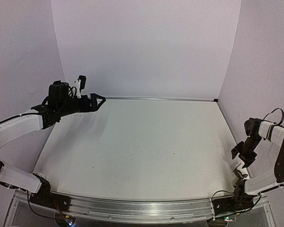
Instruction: Install the water faucets
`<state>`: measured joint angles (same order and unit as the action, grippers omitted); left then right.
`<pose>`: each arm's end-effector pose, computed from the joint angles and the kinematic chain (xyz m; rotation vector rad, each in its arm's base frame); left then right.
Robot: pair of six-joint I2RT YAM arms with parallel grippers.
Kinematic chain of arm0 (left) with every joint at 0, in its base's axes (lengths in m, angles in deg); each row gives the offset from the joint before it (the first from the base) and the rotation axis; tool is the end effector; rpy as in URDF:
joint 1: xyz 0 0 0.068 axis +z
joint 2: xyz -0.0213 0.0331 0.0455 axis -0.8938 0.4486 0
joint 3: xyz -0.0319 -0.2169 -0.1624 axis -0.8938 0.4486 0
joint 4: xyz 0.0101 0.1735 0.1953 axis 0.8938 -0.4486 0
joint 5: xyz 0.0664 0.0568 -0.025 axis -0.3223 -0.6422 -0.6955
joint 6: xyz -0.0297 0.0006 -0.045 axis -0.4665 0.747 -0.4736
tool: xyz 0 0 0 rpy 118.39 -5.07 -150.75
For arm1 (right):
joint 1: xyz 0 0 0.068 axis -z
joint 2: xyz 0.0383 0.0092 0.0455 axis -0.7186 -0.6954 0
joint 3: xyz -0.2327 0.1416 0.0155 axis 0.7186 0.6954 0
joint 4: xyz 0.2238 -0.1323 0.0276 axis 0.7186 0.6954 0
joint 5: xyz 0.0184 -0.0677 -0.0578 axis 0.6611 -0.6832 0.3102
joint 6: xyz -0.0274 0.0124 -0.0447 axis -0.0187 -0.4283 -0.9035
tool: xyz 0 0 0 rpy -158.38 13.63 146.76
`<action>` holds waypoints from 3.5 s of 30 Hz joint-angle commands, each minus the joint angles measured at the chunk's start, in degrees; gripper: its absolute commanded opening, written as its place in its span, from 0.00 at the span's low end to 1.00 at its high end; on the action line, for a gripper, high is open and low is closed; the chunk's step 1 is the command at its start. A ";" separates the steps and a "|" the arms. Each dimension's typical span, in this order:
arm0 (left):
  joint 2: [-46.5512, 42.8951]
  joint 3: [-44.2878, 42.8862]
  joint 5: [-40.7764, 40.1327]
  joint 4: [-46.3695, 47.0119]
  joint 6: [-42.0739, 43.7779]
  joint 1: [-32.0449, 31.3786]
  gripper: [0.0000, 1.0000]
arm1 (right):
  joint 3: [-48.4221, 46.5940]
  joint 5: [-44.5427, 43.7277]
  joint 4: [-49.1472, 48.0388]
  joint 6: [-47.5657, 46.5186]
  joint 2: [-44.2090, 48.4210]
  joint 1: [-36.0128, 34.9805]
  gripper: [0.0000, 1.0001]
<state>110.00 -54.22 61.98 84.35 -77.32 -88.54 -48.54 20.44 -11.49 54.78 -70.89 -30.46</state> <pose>0.2622 -0.1323 0.3101 0.2612 1.9172 -0.7443 0.1975 -0.0531 0.1891 1.4469 2.6582 0.1027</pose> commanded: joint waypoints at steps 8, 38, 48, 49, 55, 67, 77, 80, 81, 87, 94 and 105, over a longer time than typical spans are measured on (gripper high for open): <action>-1.38 -1.77 -0.21 0.15 0.86 -0.30 1.00 | 1.08 -3.23 -7.14 -4.73 -5.43 0.36 0.47; 5.54 -9.11 4.07 -6.55 -0.90 -0.30 1.00 | 11.55 3.59 -19.09 1.80 -0.66 1.47 0.01; 10.27 -11.40 11.75 -5.91 -8.96 -2.43 0.99 | 11.57 17.70 -25.26 0.66 6.76 1.12 0.00; 11.24 -11.67 12.57 -5.91 -9.20 -3.16 0.99 | 11.37 20.14 -26.88 1.56 7.03 0.67 0.00; 19.90 -14.36 14.44 -5.42 -12.42 -10.19 1.00 | 4.18 22.58 -35.67 8.16 4.28 -12.41 0.00; 30.45 -11.93 15.59 20.49 -23.80 -22.00 0.83 | -13.63 20.80 -61.14 24.04 -12.66 -41.79 0.00; 33.46 -13.13 15.00 22.74 -21.23 -23.59 0.75 | -22.97 20.82 -67.94 30.67 -19.51 -48.39 0.00; 35.20 -14.56 16.19 22.74 -21.28 -23.59 0.74 | -24.33 20.26 -68.70 31.00 -19.99 -49.21 0.00; 35.83 -15.25 16.64 22.74 -21.46 -23.59 0.73 | -24.79 20.12 -68.70 31.06 -20.21 -49.54 0.00; 37.74 -16.62 16.10 22.74 -22.24 -23.59 0.59 | -25.72 19.21 -68.94 31.45 -20.87 -51.35 0.00; 38.59 -18.06 15.96 22.74 -21.61 -23.55 0.42 | -27.65 21.17 -69.16 32.12 -23.29 -52.08 0.00; 35.63 -14.78 19.79 22.74 -18.93 -22.57 0.00 | -27.45 24.31 -66.57 21.84 -22.78 -52.43 0.13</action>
<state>148.00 -69.82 77.42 103.78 -99.56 -111.62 -73.21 41.38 -77.36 84.54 -94.29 -82.43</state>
